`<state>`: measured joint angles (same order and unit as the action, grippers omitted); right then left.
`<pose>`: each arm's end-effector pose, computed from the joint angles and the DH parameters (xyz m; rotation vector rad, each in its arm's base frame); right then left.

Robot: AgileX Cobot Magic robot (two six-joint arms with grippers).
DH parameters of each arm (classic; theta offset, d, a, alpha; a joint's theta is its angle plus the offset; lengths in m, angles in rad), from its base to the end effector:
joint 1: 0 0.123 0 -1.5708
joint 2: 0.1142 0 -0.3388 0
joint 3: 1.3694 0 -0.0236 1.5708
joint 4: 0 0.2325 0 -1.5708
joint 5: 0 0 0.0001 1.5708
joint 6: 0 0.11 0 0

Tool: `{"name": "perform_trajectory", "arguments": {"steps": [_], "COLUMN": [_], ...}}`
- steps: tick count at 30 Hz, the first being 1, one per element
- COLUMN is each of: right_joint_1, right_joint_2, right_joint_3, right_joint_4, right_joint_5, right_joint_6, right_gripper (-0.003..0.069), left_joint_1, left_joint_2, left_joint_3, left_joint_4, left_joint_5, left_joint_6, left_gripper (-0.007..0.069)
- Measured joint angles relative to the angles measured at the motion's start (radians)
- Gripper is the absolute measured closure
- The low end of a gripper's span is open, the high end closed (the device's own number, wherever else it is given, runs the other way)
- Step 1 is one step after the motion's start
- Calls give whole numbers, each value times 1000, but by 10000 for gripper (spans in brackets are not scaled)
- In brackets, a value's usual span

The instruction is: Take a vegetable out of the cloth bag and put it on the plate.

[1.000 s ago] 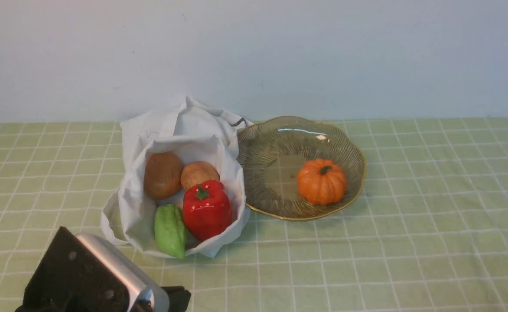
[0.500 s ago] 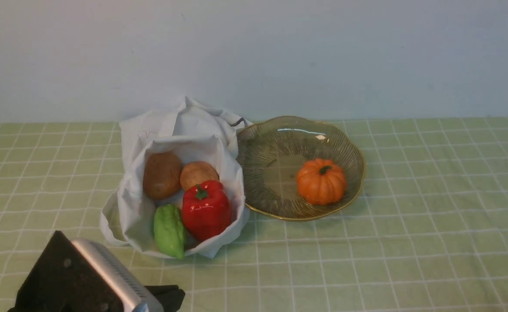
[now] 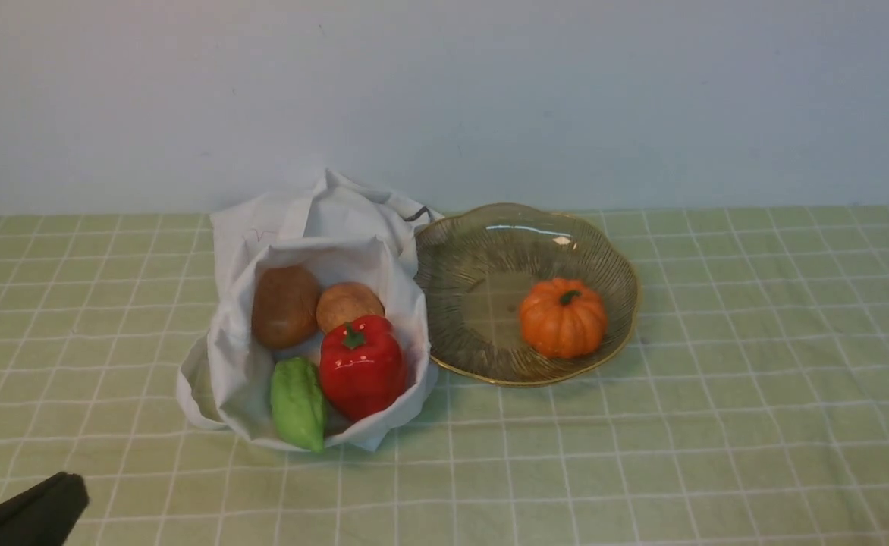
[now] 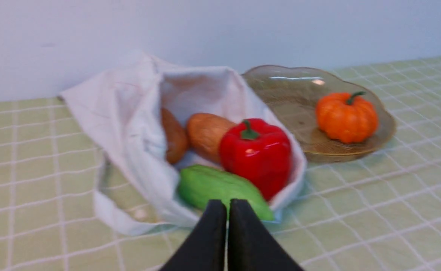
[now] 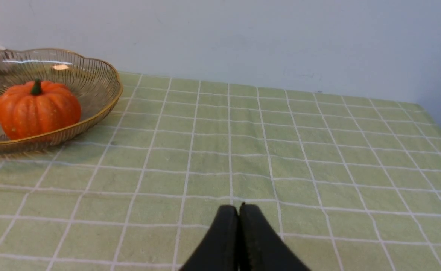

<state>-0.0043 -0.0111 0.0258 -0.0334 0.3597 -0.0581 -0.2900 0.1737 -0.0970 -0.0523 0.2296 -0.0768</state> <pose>-0.0014 -0.0013 0.1670 -0.0709 1.8571 -0.0760 0.0137 -0.0055 0.2213 0.1545 1.7936 -0.3099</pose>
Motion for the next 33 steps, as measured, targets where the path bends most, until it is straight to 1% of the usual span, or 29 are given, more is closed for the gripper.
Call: {"name": "perform_trajectory", "arguments": {"steps": [2,4,6,13,33], "right_joint_1": [0,0,0,0,0], "right_joint_2": [0,0,0,0,0], "right_joint_3": [0,0,0,0,0], "right_joint_4": [0,0,0,0,0], "right_joint_5": [0,0,0,0,0], "right_joint_6": [0,0,0,0,0], "right_gripper": [674,674,674,674,674], "left_joint_1": [106,151,175,182,182], "left_joint_2": [-73,-124,-168,-184,-184], "left_joint_3": [84,118,125,127,127], "left_joint_4": [10,21,28,46,52], "left_joint_5": [5,15,36,141,143], "left_joint_6": [0,0,0,0,0], "left_gripper": [629,629,629,629,629]}}
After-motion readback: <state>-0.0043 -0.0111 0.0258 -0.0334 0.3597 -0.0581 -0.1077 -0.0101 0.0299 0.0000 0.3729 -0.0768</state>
